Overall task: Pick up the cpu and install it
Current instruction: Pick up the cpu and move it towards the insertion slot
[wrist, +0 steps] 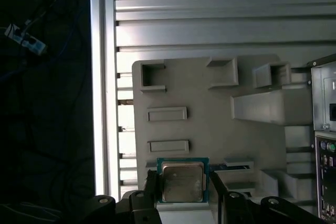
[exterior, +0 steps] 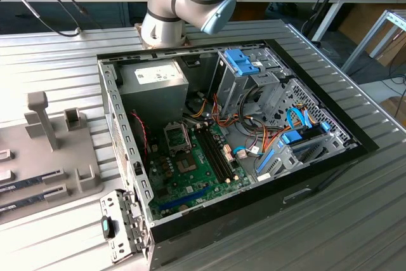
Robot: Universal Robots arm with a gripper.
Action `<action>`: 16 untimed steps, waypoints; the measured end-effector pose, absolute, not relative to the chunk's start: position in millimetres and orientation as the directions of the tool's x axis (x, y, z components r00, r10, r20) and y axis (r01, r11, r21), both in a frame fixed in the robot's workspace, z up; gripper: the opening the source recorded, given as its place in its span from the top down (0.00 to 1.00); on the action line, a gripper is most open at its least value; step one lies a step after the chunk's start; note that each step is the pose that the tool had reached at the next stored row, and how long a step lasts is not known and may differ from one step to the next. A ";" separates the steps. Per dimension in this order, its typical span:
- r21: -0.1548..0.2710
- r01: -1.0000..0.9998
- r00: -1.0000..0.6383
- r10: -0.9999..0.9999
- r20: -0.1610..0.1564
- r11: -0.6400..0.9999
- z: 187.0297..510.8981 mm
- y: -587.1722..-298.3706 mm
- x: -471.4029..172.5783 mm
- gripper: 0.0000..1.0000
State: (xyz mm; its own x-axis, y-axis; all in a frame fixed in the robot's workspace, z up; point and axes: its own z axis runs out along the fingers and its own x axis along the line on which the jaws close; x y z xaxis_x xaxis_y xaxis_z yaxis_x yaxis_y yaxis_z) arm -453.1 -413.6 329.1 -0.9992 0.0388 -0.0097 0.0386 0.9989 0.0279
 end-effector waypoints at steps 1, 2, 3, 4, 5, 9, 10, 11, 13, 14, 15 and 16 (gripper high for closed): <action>0.029 0.039 -0.999 0.039 -0.009 0.999 329.7 -413.6 -453.0 0.53; 0.030 0.039 -0.999 0.039 -0.009 0.999 330.3 -413.7 -452.8 0.53; 0.036 0.039 -0.999 0.039 -0.007 0.999 334.6 -413.7 -451.6 0.53; 0.045 0.039 -0.999 0.039 -0.003 0.998 340.4 -413.6 -449.7 0.53; 0.056 0.039 -0.999 0.039 0.001 0.998 347.3 -413.6 -447.4 0.53; 0.063 0.039 -0.999 0.039 0.005 0.997 352.7 -413.7 -445.4 0.53; 0.065 0.039 -0.999 0.039 0.005 0.997 353.8 -413.6 -445.0 0.53; 0.066 0.039 -0.999 0.039 0.006 0.997 355.0 -413.6 -444.6 0.53; 0.068 0.039 -0.999 0.039 0.007 0.997 356.2 -413.6 -444.2 0.53; 0.069 0.039 -0.999 0.039 0.007 0.997 357.0 -413.7 -444.0 0.53; 0.070 0.039 -0.999 0.039 0.008 0.997 357.6 -413.7 -443.8 0.53; 0.071 0.039 -0.999 0.039 0.008 0.997 358.3 -413.6 -443.6 0.53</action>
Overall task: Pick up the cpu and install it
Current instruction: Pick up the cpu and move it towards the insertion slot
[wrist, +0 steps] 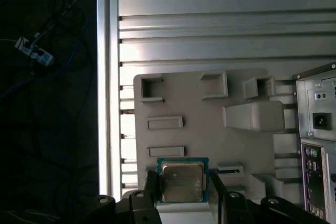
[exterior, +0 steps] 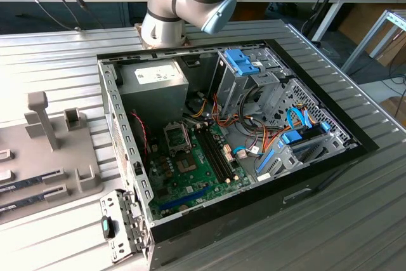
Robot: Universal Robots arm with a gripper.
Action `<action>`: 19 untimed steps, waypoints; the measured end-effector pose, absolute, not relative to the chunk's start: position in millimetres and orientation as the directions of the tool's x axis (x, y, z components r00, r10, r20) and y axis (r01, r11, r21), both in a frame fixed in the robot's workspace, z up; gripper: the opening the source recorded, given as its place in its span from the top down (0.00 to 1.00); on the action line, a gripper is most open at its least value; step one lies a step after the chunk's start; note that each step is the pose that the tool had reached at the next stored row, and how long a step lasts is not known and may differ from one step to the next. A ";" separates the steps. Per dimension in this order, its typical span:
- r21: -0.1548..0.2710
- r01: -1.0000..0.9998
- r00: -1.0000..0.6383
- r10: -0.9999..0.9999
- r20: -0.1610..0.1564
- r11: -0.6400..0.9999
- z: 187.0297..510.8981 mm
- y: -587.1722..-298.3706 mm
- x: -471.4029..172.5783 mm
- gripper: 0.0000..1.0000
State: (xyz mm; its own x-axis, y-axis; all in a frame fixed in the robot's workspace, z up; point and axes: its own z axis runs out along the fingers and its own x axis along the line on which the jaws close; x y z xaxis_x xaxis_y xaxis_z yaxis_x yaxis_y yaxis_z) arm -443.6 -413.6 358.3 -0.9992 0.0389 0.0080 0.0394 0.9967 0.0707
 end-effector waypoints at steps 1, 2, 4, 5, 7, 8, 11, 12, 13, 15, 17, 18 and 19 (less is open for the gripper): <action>0.072 0.039 -0.999 0.039 0.008 0.997 359.1 -413.6 -443.4 0.53; 0.073 0.039 -0.999 0.039 0.009 0.997 359.8 -413.7 -443.2 0.53; 0.075 0.039 -0.999 0.039 0.009 0.996 361.3 -413.7 -442.8 0.53; 0.076 0.039 -0.999 0.039 0.010 0.996 362.0 -413.7 -442.5 0.53; 0.078 0.040 -0.999 0.039 0.011 0.996 363.8 -413.7 -442.0 0.53; 0.079 0.040 -0.999 0.039 0.011 0.996 364.5 -413.7 -441.8 0.53; 0.086 0.040 -0.999 0.039 0.014 0.996 369.3 -413.7 -440.4 0.53; 0.087 0.040 -0.999 0.039 0.014 0.995 370.1 -413.7 -440.2 0.53; 0.088 0.040 -0.999 0.039 0.015 0.995 371.2 -413.6 -439.9 0.53; 0.090 0.040 -0.999 0.039 0.015 0.995 372.8 -413.7 -439.4 0.53; 0.093 0.040 -0.999 0.039 0.016 0.995 374.9 -413.7 -438.9 0.53; 0.095 0.040 -0.999 0.039 0.017 0.995 375.8 -413.6 -438.7 0.53; 0.096 0.040 -0.999 0.039 0.017 0.995 376.6 -413.7 -438.5 0.53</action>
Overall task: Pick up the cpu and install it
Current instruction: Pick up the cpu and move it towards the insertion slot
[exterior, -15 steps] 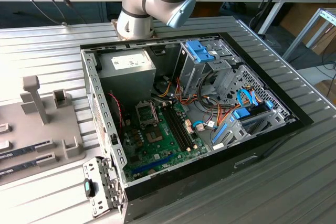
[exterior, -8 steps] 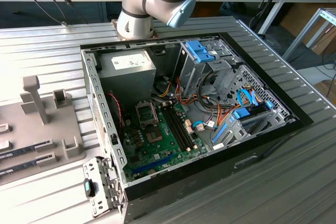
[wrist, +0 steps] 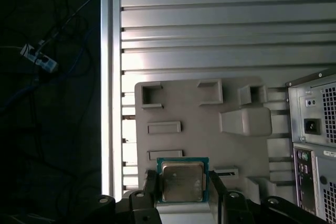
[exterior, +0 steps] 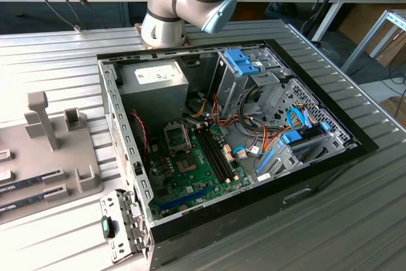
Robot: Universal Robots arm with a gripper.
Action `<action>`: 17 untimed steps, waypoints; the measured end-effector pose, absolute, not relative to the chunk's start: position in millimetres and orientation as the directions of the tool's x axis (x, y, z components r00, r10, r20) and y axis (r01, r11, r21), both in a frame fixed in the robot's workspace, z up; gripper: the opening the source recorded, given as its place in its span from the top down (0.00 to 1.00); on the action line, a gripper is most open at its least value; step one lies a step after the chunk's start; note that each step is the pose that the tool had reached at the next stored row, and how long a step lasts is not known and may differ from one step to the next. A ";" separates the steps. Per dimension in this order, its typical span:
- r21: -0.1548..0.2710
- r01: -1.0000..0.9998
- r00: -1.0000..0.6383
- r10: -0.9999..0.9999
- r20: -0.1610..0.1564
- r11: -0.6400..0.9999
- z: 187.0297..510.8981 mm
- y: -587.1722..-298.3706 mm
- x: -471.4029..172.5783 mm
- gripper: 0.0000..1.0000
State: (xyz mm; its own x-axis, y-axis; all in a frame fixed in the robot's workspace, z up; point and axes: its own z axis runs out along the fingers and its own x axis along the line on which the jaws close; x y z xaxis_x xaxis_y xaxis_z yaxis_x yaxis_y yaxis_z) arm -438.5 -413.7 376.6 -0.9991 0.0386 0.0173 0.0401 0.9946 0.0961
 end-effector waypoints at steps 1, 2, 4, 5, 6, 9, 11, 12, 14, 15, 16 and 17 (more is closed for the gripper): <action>0.097 0.040 -0.999 0.039 0.018 0.994 377.3 -413.7 -438.3 0.53; 0.098 0.040 -0.999 0.039 0.018 0.994 378.1 -413.6 -438.1 0.53; 0.100 0.040 -0.999 0.039 0.019 0.994 379.7 -413.7 -437.8 0.53; 0.101 0.040 -0.999 0.038 0.019 0.994 380.4 -413.7 -437.6 0.53; 0.102 0.040 -0.999 0.038 0.019 0.994 381.2 -413.7 -437.4 0.53; 0.104 0.040 -0.999 0.038 0.020 0.994 382.2 -413.6 -436.8 0.53; 0.104 0.040 -0.999 0.038 0.021 0.994 383.6 -413.7 -436.2 0.53; 0.104 0.040 -0.999 0.038 0.022 0.994 384.3 -413.6 -435.9 0.53; 0.097 0.041 -0.999 0.039 0.025 0.994 384.9 -413.7 -434.1 0.53; 0.076 0.041 -0.999 0.039 0.029 0.996 384.9 -413.7 -432.4 0.53; 0.054 0.041 -0.999 0.040 0.033 0.998 384.8 -413.7 -429.9 0.53; 0.048 0.041 -0.999 0.040 0.035 0.998 384.8 -413.7 -428.5 0.53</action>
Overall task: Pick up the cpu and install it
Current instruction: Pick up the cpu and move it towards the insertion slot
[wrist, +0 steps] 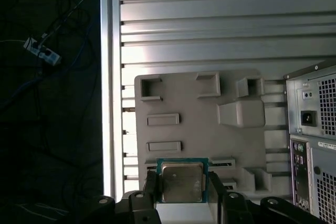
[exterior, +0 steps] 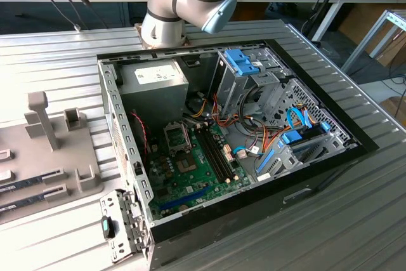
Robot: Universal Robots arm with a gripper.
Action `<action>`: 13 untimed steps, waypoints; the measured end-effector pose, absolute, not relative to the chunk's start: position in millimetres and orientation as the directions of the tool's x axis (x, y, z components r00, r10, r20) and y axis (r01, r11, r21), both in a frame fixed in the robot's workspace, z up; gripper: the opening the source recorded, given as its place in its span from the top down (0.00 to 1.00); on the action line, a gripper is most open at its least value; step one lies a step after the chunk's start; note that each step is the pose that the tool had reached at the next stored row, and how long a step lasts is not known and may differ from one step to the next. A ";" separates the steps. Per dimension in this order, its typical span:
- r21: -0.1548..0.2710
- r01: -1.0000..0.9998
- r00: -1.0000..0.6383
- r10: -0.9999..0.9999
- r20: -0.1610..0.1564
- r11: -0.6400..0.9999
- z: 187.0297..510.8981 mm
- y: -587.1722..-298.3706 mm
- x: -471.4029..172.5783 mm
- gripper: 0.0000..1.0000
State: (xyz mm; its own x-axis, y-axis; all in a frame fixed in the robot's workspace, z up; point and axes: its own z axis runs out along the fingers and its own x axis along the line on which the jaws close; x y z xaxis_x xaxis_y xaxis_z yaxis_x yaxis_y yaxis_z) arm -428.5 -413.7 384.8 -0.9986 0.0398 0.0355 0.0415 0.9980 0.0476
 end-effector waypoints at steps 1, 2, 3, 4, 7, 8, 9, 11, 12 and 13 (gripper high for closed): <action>0.046 0.042 -0.999 0.040 0.037 0.998 384.8 -413.6 -427.5 0.53; 0.046 0.042 -0.998 0.040 0.038 0.998 384.8 -413.6 -427.4 0.53; 0.046 0.042 -0.998 0.040 0.038 0.998 384.8 -413.6 -427.4 0.53; 0.046 0.042 -0.998 0.040 0.038 0.998 384.8 -413.6 -427.4 0.53; 0.046 0.042 -0.998 0.040 0.038 0.998 384.9 -413.6 -427.2 0.53; 0.046 0.042 -0.998 0.040 0.038 0.998 384.8 -413.6 -426.9 0.53; 0.046 0.042 -0.998 0.040 0.038 0.998 384.9 -413.6 -426.1 0.53; 0.046 0.042 -0.998 0.040 0.038 0.998 384.8 -413.6 -424.2 0.53; 0.045 0.042 -0.998 0.040 0.038 0.998 384.9 -413.6 -421.4 0.53; 0.045 0.042 -0.998 0.040 0.038 0.998 384.8 -413.6 -417.6 0.53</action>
